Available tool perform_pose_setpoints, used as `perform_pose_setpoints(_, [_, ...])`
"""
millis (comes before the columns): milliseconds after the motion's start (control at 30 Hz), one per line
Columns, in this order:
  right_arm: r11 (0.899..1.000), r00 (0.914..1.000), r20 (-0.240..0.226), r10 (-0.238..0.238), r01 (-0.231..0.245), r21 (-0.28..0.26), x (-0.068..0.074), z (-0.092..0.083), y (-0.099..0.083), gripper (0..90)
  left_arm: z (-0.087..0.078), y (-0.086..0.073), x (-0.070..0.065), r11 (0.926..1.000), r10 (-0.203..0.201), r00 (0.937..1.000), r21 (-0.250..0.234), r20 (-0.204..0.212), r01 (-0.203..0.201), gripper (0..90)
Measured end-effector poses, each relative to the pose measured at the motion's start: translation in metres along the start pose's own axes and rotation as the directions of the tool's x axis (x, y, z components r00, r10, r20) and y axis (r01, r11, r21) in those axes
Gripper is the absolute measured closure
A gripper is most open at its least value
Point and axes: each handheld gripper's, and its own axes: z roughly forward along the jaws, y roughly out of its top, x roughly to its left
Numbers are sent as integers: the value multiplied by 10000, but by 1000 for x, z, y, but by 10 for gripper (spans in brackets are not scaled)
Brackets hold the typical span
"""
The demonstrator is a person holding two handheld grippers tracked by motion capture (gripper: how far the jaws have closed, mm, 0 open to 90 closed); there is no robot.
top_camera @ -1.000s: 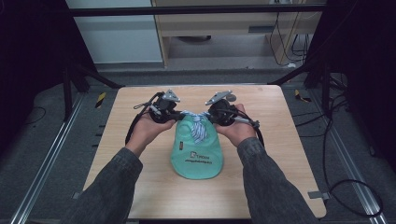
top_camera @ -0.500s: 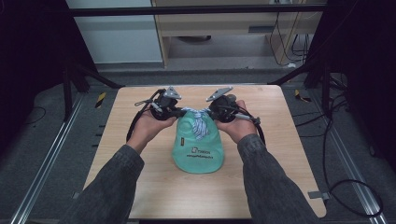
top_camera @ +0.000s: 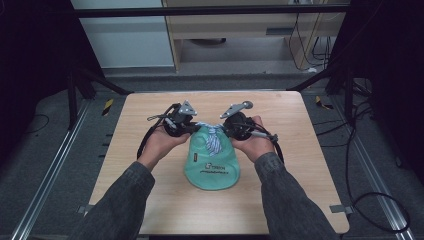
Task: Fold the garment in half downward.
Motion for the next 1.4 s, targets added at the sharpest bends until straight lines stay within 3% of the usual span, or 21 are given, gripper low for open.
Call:
perform_pose_setpoints(833, [9999,9996,-283,21,-18,109,24,10,-31,806,12,-27,-21,9998,182,9993,48,324,-184,832])
perform_pose_setpoints(1167, [9998,9998,4,191,-190,-18,18,6,-23,814,14,-8,-4,10000,42,10000,-64,88,-42,849])
perform_pose_setpoints(1400, [9997,9995,214,218,-215,-117,13,0,-16,810,11,3,-1,9994,355,9994,-50,44,-354,845])
